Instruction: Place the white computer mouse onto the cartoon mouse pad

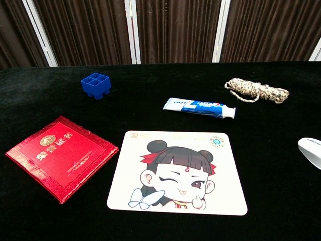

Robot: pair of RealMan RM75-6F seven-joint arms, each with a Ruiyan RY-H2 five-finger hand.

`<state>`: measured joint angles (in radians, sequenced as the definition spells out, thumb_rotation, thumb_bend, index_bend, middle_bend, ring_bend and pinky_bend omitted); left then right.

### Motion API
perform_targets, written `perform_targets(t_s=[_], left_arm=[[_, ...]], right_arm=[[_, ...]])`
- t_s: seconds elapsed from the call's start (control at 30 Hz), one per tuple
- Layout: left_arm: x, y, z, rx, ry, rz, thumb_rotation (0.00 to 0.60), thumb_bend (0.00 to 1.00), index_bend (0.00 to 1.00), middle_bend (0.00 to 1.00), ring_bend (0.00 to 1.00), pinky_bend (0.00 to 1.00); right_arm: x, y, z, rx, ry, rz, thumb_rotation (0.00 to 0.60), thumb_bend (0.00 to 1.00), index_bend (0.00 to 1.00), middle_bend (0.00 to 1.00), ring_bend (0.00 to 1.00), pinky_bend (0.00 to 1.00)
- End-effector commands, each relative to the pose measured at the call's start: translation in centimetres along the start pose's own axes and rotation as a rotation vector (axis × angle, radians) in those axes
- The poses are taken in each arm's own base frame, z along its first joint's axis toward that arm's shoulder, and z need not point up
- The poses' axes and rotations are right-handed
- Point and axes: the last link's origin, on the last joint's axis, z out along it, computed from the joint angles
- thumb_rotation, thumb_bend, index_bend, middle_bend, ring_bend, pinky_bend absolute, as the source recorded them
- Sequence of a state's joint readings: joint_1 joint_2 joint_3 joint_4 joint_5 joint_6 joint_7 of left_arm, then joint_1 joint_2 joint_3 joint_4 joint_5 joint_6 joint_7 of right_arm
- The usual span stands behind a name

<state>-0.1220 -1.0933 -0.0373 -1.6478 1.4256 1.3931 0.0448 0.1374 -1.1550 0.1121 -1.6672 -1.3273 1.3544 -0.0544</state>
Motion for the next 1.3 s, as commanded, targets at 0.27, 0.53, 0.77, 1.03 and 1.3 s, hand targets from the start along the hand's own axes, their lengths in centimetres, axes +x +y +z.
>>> perform_targets(t_s=[0.27,0.53,0.77,1.03,1.3], left_arm=[[0.1,0.1,0.0,-0.006,0.001,0.003,0.600,0.18,0.00,0.00,0.00,0.00],[0.0,0.0,0.0,-0.005,0.001,0.003,0.600,0.18,0.00,0.00,0.00,0.00],[0.0,0.1,0.0,-0.007,-0.004,0.004,0.600,0.18,0.00,0.00,0.00,0.00],[0.0,0.1,0.0,-0.009,-0.005,0.004,0.600,0.18,0.00,0.00,0.00,0.00],[0.0,0.1,0.0,-0.012,-0.006,0.007,0.600,0.18,0.00,0.00,0.00,0.00]], right_arm=[[0.1,0.1,-0.1,0.001,-0.002,-0.001,0.600,0.17,0.00,0.00,0.00,0.00],[0.0,-0.1,-0.2,0.008,-0.011,-0.005,0.600,0.17,0.00,0.00,0.00,0.00],[-0.4,-0.5,-0.2,0.016,-0.027,-0.017,0.600,0.17,0.00,0.00,0.00,0.00],[-0.5,-0.5,-0.1,0.010,-0.031,-0.015,0.600,0.17,0.00,0.00,0.00,0.00],[-0.7,-1.4,0.3,0.023,-0.036,-0.019,0.600,0.16,0.00,0.00,0.00,0.00]])
